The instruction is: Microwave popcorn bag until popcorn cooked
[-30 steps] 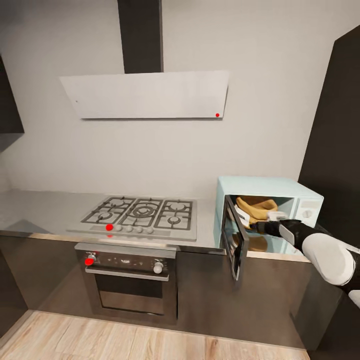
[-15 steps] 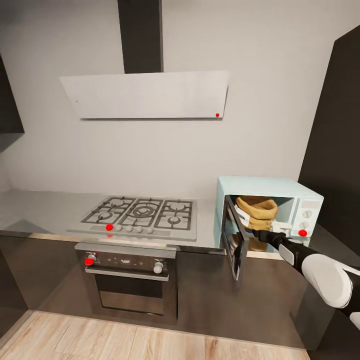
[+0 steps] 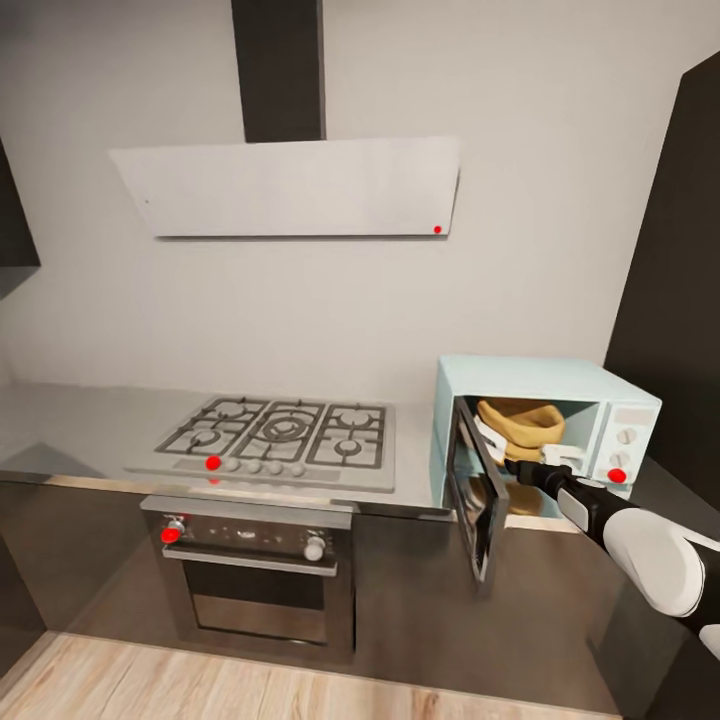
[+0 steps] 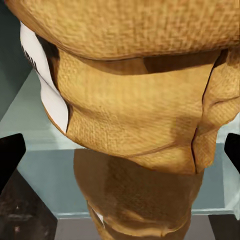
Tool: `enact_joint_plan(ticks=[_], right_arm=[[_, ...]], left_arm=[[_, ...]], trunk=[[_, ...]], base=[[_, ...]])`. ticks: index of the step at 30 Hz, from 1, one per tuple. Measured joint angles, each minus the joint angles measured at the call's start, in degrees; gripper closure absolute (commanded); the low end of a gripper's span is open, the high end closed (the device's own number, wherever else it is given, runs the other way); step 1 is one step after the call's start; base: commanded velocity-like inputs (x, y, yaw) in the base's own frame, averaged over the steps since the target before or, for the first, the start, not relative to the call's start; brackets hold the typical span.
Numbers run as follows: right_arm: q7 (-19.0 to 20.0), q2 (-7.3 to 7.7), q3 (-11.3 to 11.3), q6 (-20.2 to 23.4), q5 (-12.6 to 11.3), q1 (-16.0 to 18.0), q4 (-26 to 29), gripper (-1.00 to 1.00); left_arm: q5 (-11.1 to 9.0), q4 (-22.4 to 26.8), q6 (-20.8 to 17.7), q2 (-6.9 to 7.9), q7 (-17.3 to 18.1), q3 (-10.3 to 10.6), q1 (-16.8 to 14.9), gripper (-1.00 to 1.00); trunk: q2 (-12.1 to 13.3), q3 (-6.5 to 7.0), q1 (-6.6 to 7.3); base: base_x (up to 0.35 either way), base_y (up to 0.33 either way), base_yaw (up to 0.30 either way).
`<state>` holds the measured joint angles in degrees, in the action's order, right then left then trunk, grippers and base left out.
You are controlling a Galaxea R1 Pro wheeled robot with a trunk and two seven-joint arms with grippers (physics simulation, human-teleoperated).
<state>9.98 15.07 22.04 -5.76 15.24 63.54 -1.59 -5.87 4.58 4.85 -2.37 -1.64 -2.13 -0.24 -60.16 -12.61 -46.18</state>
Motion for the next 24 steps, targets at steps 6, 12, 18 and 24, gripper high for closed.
enact_joint_plan(ticks=[6,12,18,24], right_arm=[[-0.07,0.0,0.06,-1.47,0.01,0.02,0.0,-1.0],[-0.08,0.08,0.07,-5.73,-3.15,-0.85,0.0,-1.0],[-0.08,0.05,0.06,-5.85,-3.34,-0.91,0.0,-1.0],[-0.08,0.0,0.06,-5.89,-3.37,-0.9,0.0,-1.0]], left_arm=[[0.0,0.0,0.0,-0.01,0.0,-0.05,0.0,-1.0],[0.0,0.0,0.0,-0.05,0.0,-0.03,0.0,-1.0],[0.0,0.0,0.0,-0.01,0.0,-0.04,0.0,-1.0],[0.0,0.0,-0.04,-0.01,0.0,0.0,0.0,-1.0]], trunk=[[0.0,0.0,0.0],[0.0,0.0,0.0],[0.0,0.0,0.0],[0.0,0.0,0.0]], base=[[0.151,0.0,0.0],[0.151,0.0,0.0],[0.151,0.0,0.0],[0.151,0.0,0.0]])
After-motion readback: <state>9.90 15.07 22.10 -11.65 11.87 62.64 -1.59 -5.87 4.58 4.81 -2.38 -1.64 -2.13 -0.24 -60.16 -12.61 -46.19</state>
